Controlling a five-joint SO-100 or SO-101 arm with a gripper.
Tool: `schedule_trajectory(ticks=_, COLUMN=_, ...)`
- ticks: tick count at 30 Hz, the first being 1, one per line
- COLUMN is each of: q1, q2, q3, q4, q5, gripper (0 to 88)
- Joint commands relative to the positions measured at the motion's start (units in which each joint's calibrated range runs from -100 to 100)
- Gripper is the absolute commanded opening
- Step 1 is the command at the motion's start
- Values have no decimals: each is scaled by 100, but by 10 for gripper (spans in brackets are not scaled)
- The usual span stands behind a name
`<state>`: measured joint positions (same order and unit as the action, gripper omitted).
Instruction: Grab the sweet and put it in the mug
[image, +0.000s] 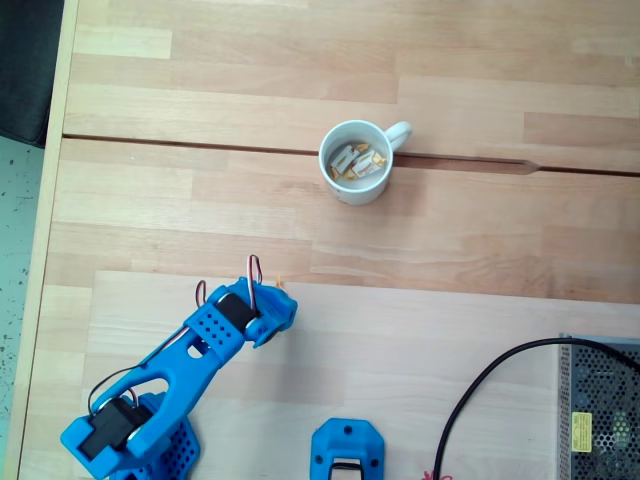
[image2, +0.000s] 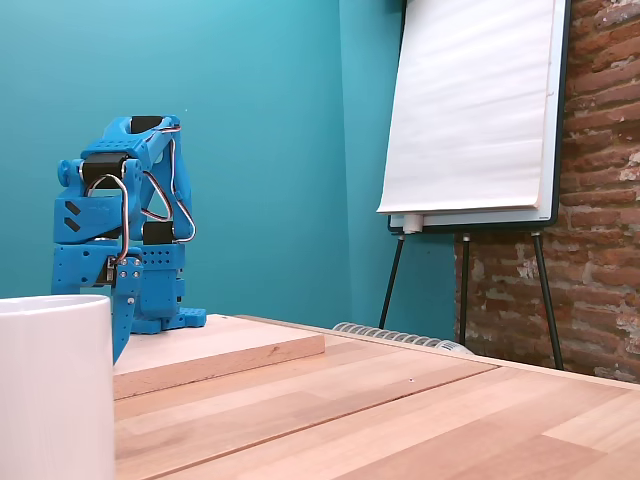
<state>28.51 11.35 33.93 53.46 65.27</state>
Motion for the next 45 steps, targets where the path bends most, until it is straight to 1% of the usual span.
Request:
schedule_trajectory(ticks=1, q1=-33, q2=-34, q3=-173, q4=-31, q5=-20, gripper=29)
schedule_trajectory(ticks=9, q1=-11, q2=-137, q3=-315, q4=-15, q5=-34, gripper=42)
schedule_trajectory(ticks=11, q1=-11, q2=-369, q3=-378, q4=1, q5=-137, gripper=42)
schedule_trajectory(ticks=14, q1=-19, q2=-851, q3=-369, q4=17, q5=-440, gripper=42)
schedule_trajectory(ticks=19, q1=-98, q2=-1686, q3=-467, q4=219, q5=-1079, gripper=42)
schedule_trajectory(ticks=25, q1=-113, q2=-2254, q3=-949, q4=-96, q5=-1753, gripper=42)
schedule_trajectory(ticks=28, q1=-113, q2=-2073, q3=-1422, q4=-539, q5=-2168, gripper=42)
schedule_trajectory(ticks=32, q1=-113, q2=-1660, q3=-1859, q4=-1225, q5=-2535, gripper=42)
schedule_trajectory(ticks=36, q1=-157, q2=-1023, q3=-2224, q4=-1789, q5=-2623, gripper=42)
schedule_trajectory(ticks=40, q1=-403, q2=-335, q3=-2706, q4=-2289, q5=-2642, gripper=42)
schedule_trajectory(ticks=45, q1=-491, q2=397, q3=-3563, q4=-2539, q5=-2647, gripper=42)
